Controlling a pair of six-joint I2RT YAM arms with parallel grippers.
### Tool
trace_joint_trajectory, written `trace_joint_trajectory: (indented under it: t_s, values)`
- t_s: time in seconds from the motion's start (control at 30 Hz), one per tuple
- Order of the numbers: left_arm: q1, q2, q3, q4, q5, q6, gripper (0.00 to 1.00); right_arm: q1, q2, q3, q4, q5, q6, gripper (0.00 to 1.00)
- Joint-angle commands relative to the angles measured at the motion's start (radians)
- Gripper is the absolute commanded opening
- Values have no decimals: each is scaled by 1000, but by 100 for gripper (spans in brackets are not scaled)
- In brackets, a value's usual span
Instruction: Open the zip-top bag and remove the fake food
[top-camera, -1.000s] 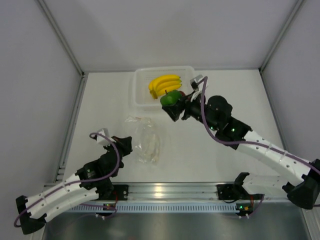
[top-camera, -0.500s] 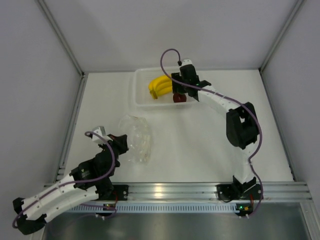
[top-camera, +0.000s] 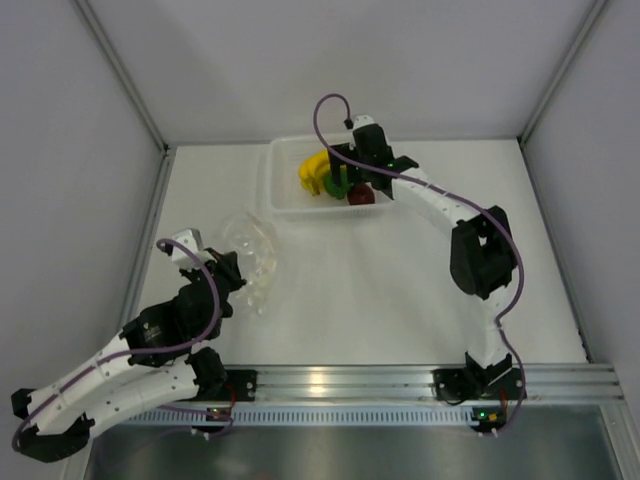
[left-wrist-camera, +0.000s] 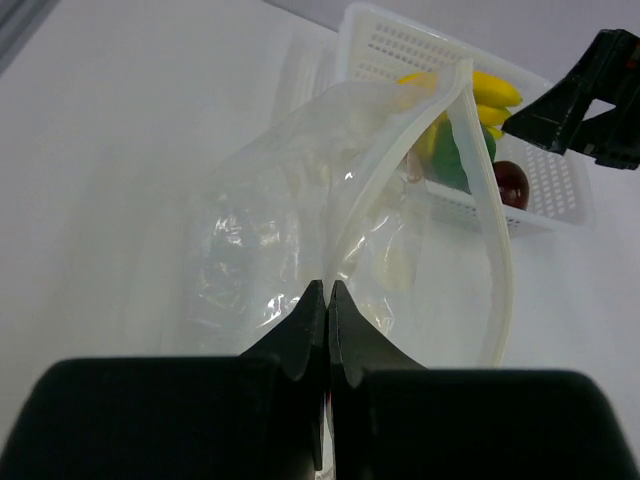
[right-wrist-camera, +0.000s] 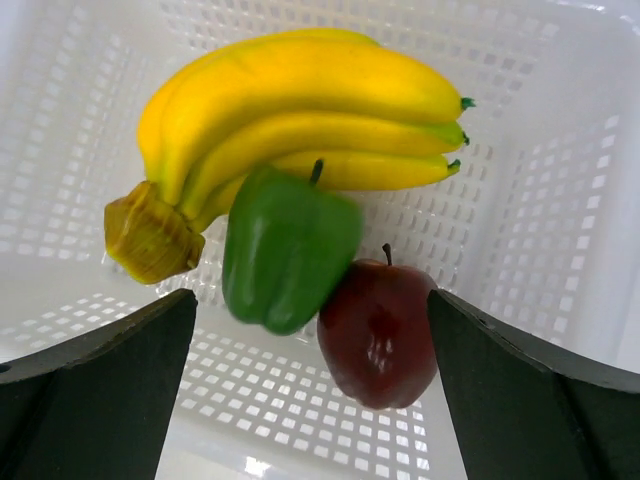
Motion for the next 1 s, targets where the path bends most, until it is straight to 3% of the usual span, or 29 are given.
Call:
trace_joint_trajectory:
  t_s: [0.0,0.17,0.33,0.5,0.77,0.97]
  values:
    - [3,81,114,-118,-97,66,0,3,-144,-1,16,-14,-11,99]
    - [26,138,172,-123,-81,91,0,5,-328,-114,-15,-14,26,99]
    - [71,224,218,-122,-103,137,0,5,-697,-546,157,-100,106,99]
    - [130,400,275,-123,-104,238,0,3,-995,-861,164,-94,147,99]
    - [184,687,282,-122,-43,232,0,3,-1472,-956,-143,73,118,99]
    - [180,940,348,-96,194,191,0,5,-1650,-943,-272,152,97,99]
